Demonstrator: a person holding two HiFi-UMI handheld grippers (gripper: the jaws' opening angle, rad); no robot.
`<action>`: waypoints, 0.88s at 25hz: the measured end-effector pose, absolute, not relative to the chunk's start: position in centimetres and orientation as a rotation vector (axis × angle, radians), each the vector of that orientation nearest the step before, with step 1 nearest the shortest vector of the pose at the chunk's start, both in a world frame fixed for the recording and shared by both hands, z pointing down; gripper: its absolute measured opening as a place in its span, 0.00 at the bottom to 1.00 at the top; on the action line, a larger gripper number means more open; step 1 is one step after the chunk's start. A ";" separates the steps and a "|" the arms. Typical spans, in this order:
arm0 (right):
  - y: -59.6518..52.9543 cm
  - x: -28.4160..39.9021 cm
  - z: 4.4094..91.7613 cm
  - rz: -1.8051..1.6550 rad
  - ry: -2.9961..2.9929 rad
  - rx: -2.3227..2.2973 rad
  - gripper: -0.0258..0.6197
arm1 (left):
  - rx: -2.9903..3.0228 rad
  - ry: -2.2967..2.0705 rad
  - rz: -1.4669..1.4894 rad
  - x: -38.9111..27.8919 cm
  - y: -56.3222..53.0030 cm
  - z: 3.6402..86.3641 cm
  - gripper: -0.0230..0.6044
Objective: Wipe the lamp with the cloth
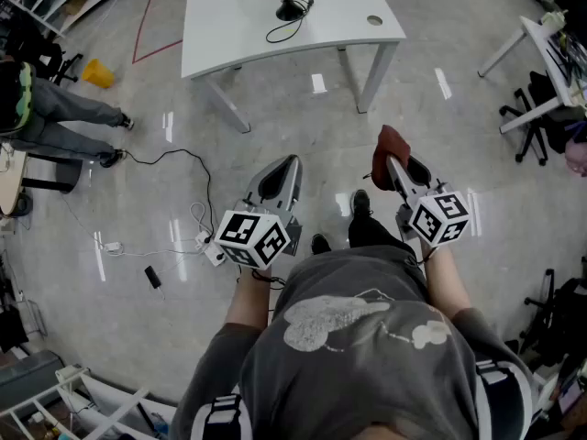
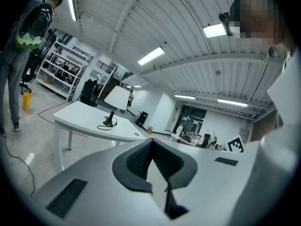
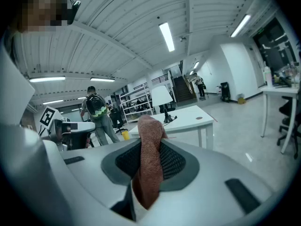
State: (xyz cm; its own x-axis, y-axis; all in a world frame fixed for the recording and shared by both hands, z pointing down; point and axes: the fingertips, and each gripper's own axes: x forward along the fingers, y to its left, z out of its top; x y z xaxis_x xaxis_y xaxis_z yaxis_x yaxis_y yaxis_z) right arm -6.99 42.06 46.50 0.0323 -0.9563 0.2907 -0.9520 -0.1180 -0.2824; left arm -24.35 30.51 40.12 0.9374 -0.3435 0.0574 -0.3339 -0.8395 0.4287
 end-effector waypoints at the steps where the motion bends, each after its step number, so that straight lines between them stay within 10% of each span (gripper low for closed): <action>1: 41.8 -6.6 46.6 -0.653 2.082 -2.244 0.18 | 2.653 -0.493 -0.032 -24.1 30.4 40.1 0.05; 22: 29.1 14.6 45.9 -0.631 2.124 -2.109 0.18 | 2.638 -0.640 -0.010 -6.2 20.8 39.0 0.05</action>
State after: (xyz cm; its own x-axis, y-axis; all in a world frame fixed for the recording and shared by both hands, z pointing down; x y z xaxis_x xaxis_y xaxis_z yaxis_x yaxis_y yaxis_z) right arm 14.63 29.14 45.87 -0.0477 -0.9728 0.2265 -0.9387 -0.0338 -0.3431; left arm -6.22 20.78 39.02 0.8937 -0.4393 0.0909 -0.4363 -0.8039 0.4043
